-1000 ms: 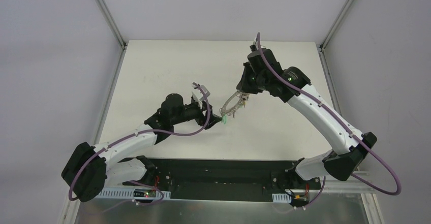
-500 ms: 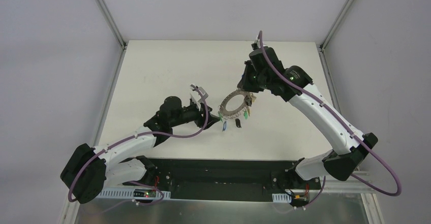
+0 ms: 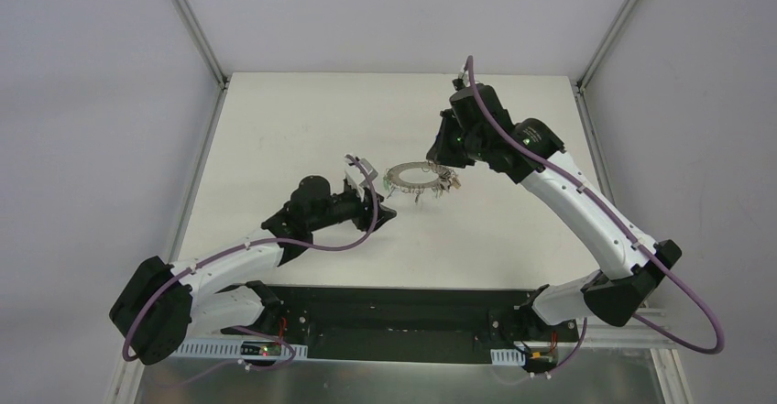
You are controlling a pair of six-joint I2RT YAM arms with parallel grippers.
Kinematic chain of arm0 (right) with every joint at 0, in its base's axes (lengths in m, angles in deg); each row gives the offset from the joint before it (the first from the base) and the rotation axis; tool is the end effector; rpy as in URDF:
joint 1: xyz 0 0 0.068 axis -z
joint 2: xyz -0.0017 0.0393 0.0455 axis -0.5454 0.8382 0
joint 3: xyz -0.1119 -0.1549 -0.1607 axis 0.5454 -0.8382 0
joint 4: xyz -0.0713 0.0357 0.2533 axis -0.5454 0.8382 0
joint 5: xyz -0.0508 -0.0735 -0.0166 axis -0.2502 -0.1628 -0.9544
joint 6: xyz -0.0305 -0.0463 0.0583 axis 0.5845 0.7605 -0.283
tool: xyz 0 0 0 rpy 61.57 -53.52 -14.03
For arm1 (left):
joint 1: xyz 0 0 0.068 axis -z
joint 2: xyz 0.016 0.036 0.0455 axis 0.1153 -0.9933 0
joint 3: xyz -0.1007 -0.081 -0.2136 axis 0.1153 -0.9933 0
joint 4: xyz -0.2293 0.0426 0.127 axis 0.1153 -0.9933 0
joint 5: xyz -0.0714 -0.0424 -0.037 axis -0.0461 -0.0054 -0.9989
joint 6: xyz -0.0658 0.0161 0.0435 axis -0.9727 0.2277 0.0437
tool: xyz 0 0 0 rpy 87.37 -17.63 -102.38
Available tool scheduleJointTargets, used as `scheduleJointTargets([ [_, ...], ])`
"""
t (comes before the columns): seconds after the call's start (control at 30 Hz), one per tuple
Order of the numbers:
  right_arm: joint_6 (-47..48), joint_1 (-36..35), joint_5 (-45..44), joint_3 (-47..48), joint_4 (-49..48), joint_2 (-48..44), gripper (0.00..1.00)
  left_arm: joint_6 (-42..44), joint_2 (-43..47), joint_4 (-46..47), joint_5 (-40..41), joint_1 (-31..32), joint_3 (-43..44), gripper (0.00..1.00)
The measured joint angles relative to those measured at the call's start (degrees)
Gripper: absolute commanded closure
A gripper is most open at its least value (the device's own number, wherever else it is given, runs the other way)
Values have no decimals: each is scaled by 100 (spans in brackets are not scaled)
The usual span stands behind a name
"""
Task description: Remove the keys from the keyring
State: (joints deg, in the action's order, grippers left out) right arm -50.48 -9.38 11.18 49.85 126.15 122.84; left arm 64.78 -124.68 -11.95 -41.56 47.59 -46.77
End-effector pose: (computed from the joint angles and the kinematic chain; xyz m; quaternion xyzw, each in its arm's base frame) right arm 0.2474 0.2140 0.3781 -0.1207 0.8834 0.1948 0.4088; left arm 0.1973 -0.2055 0.2179 0.3256 0.6656 -0.4022 0.5378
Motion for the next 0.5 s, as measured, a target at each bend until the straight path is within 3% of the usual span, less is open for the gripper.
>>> scheduleJointTargets([
  [0.3,-17,4,90,0,0,-63,100,234,-44,-223,841,-2,208,42],
  [0.5,-20,4,166,0,-17,-118,100,501,-225,-190,857,-2,332,42],
])
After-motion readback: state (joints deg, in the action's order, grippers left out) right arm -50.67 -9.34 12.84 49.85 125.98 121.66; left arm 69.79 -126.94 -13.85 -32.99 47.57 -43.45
